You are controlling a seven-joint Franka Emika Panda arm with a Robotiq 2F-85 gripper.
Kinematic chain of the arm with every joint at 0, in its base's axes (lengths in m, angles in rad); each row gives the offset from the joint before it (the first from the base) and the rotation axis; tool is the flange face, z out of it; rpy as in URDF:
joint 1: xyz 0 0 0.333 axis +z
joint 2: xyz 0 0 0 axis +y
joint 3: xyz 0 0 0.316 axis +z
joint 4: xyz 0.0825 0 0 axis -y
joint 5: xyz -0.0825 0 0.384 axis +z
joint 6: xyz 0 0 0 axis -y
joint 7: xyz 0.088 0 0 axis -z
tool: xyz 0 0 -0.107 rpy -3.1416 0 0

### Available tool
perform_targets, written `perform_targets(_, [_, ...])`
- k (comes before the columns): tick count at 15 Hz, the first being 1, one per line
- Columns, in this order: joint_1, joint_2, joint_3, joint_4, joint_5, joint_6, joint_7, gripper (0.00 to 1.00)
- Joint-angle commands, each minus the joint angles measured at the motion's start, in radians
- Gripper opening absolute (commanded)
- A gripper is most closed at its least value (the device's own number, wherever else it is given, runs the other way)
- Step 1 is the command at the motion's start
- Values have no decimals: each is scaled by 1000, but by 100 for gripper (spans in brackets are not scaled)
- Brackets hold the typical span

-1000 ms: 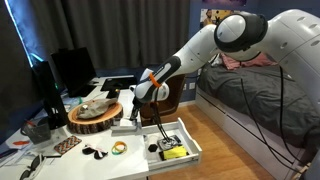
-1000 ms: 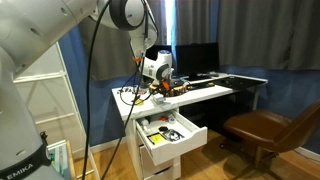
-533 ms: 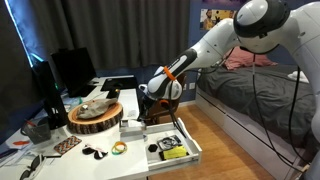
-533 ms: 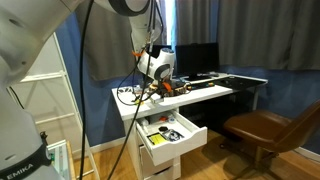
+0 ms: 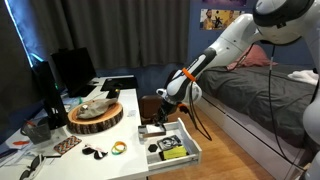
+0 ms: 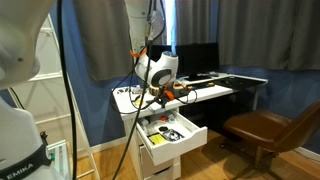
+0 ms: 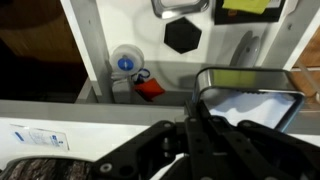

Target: Remove the small metal tray from the countertop and put it in the opened drawer

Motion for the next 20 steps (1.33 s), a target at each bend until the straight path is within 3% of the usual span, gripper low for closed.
perform_targets(1, [-9, -104, -72, -115, -1, 51, 9, 1])
perform_targets(6, [99, -155, -275, -144, -49, 108, 21, 1])
perform_targets(9, [252, -143, -446, -116, -105, 188, 54, 1])
perform_targets(10, [320, -122, -506, -100, -121, 262, 80, 1])
perform_targets(11, [205, -118, -407, -107, -109, 188, 50, 4])
perform_targets(12, [256, -118, -456, -106, -130, 227, 76, 4])
perform_targets(14, [306, -117, -491, -104, -137, 247, 98, 4])
perform_targets(20, [302, -54, -476, -76, -206, 323, 74, 1])
